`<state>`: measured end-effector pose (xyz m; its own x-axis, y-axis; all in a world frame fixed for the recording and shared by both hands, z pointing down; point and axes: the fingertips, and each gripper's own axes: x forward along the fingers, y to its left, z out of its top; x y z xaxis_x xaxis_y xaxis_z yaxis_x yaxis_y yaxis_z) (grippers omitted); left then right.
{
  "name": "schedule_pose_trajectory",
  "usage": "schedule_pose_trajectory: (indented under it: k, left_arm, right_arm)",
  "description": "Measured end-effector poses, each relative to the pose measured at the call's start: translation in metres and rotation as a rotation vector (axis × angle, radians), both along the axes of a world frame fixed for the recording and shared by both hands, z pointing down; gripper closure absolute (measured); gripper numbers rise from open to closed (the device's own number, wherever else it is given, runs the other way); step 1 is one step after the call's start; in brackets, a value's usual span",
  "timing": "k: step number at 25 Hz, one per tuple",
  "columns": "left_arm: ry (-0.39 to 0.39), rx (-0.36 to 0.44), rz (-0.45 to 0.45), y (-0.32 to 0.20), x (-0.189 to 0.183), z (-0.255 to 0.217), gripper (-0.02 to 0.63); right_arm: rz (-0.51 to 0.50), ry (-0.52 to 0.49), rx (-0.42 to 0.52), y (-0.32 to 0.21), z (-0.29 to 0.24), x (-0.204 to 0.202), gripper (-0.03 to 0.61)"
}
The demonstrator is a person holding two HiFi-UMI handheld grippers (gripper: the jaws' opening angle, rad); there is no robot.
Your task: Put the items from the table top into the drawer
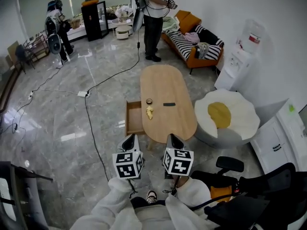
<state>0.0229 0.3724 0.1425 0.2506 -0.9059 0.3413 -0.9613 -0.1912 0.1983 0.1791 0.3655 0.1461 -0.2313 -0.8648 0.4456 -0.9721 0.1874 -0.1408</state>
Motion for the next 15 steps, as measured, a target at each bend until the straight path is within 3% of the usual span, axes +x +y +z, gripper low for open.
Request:
schedule_pose_trajectory:
  k: [15]
  left_arm:
    - [-0.019,-0.027,-0.01,-0.052,-0.002,0.005,0.614]
  right_arm:
    - [0.027,-0.032,-0.05,-0.051,0.015,0.014,0.515]
